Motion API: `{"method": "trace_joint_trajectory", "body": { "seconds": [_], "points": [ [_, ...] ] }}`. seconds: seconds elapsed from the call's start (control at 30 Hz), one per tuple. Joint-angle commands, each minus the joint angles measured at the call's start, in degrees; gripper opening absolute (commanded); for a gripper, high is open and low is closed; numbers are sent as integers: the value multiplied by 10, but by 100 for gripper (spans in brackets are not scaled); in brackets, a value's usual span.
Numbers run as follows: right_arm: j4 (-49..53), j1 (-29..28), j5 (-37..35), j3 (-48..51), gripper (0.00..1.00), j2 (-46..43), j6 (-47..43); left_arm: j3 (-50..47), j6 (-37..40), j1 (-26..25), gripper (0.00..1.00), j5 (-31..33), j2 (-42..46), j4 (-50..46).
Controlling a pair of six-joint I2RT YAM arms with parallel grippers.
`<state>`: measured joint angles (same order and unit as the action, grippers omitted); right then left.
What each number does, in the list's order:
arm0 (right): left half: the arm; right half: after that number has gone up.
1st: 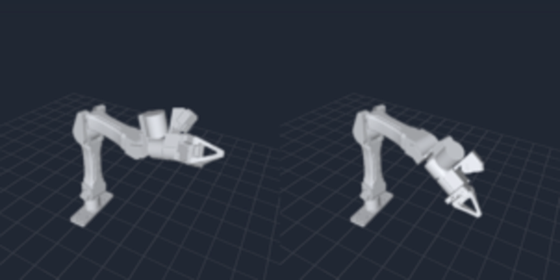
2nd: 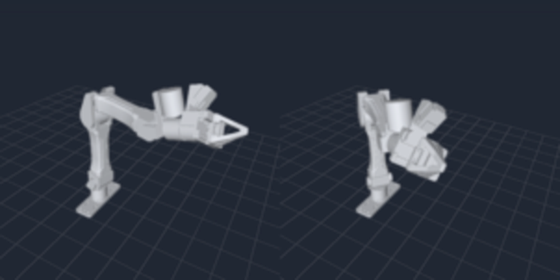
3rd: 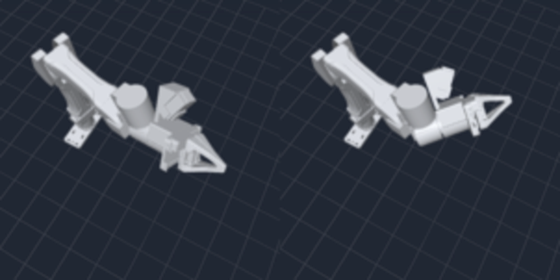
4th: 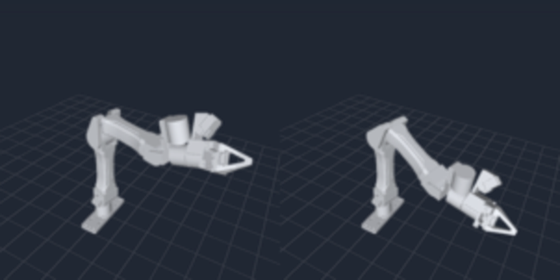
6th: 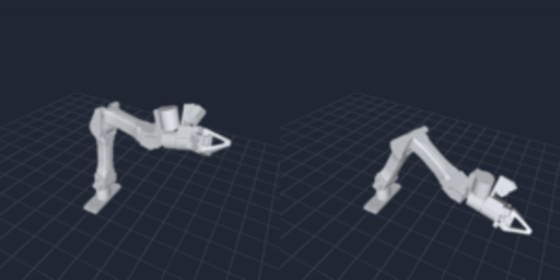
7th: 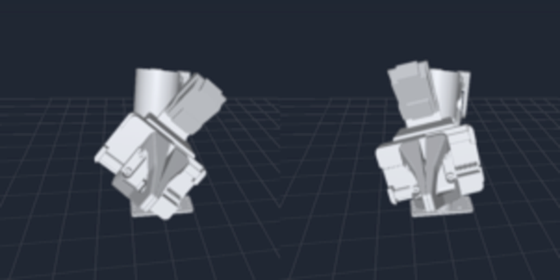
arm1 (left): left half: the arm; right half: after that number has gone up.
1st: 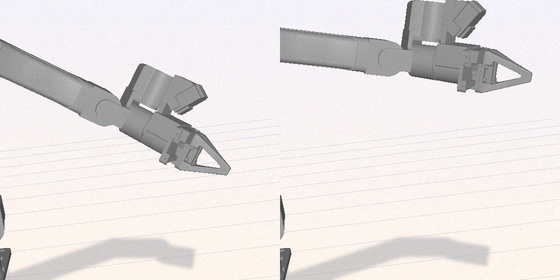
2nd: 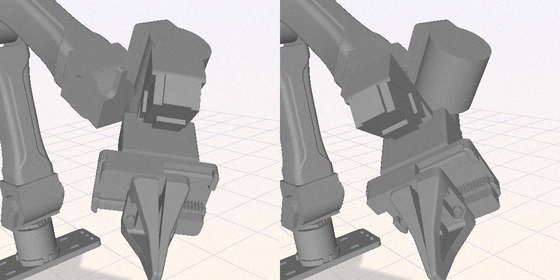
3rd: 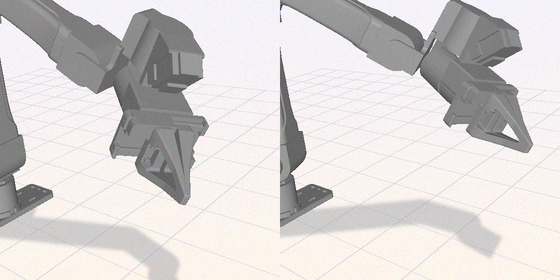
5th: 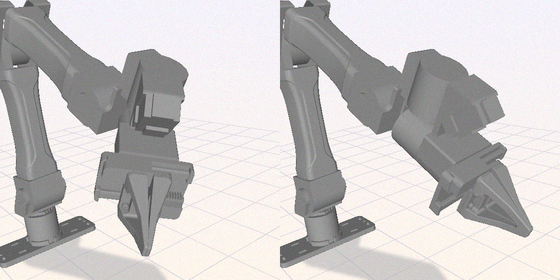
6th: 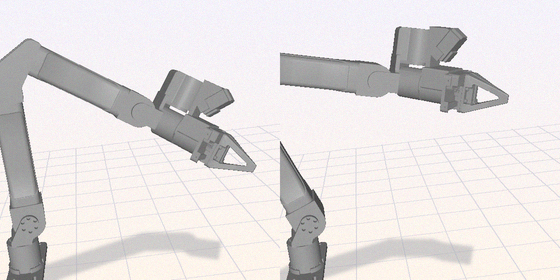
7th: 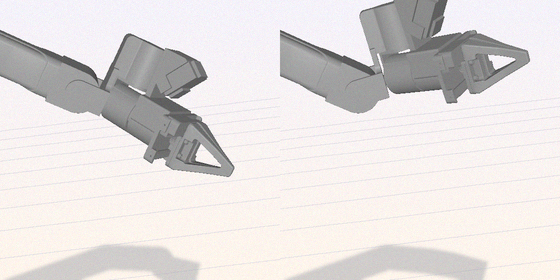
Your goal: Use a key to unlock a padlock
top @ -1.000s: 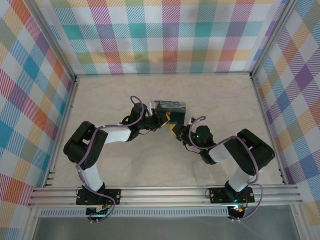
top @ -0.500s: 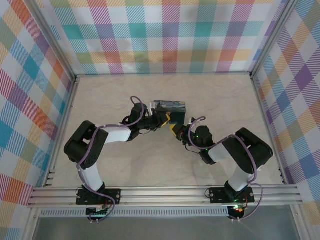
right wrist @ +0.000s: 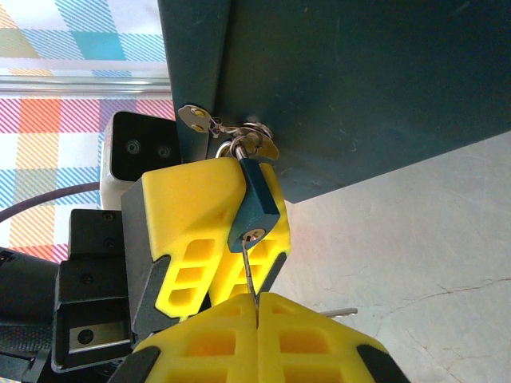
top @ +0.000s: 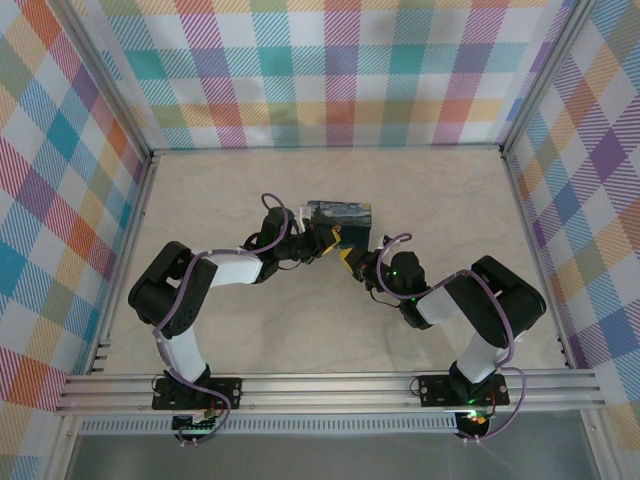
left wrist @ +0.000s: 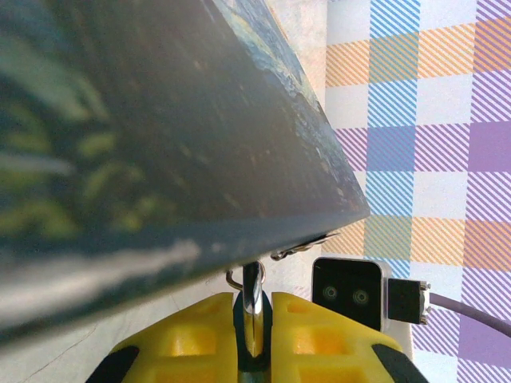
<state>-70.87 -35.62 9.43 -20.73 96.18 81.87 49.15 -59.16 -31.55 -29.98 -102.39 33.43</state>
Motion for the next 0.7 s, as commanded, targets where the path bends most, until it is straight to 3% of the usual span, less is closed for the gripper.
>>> {"method": "trace_joint_trajectory", "body": {
  "seconds": [0.0, 0.67],
  "points": [
    [-15, 0, -4, -11, 0, -2, -8, -4, -7, 6, 3, -11, -2, 38],
    [-1, 2, 0, -12, 0, 1, -12, -2, -8, 6, 3, -11, 1, 39]
  ]
}}
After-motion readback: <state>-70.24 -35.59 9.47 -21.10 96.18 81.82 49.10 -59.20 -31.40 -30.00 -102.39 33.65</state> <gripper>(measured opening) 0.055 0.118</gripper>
